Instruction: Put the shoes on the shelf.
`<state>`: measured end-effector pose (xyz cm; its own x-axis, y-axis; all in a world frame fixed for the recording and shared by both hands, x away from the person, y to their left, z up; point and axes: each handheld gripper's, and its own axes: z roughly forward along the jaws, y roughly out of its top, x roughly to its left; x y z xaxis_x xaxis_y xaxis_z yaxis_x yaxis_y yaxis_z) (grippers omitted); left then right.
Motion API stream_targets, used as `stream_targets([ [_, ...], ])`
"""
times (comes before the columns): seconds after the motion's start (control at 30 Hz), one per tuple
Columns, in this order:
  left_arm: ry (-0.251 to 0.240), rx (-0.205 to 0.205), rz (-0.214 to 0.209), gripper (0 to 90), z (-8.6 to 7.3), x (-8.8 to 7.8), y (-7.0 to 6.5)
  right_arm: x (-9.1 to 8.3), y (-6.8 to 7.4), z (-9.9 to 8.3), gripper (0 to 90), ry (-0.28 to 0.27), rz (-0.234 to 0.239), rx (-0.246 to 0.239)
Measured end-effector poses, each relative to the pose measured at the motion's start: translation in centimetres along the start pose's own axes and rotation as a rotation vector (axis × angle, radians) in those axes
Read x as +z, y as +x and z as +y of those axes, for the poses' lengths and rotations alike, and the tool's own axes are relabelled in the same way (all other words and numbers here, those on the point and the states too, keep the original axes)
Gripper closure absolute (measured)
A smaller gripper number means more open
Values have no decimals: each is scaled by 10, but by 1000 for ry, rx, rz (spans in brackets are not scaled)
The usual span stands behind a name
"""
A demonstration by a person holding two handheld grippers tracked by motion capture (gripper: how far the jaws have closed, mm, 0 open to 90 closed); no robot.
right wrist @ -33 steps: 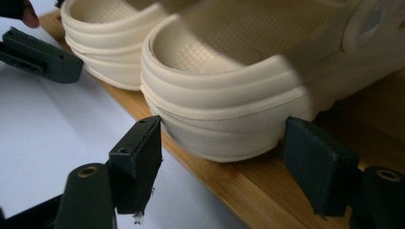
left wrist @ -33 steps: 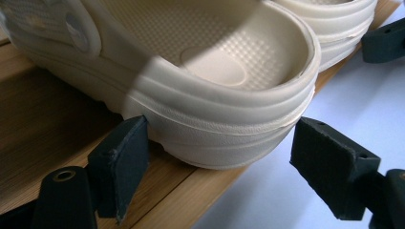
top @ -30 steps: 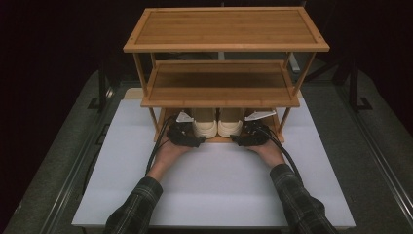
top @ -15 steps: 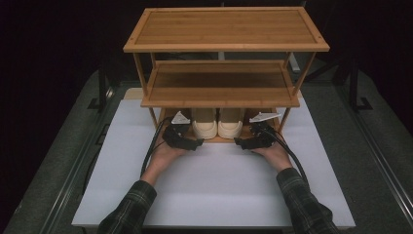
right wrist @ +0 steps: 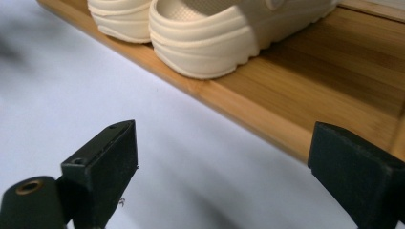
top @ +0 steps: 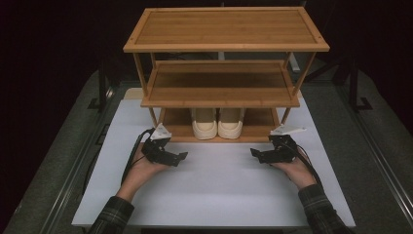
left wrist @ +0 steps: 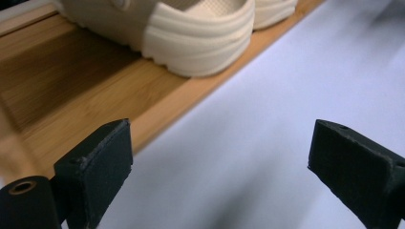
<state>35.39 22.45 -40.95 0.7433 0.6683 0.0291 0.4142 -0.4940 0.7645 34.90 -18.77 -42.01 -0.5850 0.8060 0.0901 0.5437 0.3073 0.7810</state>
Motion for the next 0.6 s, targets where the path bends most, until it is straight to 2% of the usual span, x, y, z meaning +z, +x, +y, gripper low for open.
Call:
stream_targets([
  [0.07, 2, 3, 5, 76, -7, -10, -3, -9, 1, -6, 96, -12, 0, -17],
  [0.17, 16, 16, 13, 76, -19, -24, -7, -20, 4, -16, 96, 16, -9, -26],
  [0.3, 30, 22, 30, 77, -35, -40, -12, -34, 6, -32, 97, 23, -48, -26],
  [0.4, 47, 23, 45, 76, -47, -52, -13, -43, 7, -45, 97, 26, -51, -37],
  [0.5, 49, 11, 52, 77, -59, -62, -15, -51, 7, -58, 97, 35, -66, -51],
  [0.6, 63, 3, 63, 77, -72, -70, -16, -58, 4, -69, 97, 46, -75, -40],
])
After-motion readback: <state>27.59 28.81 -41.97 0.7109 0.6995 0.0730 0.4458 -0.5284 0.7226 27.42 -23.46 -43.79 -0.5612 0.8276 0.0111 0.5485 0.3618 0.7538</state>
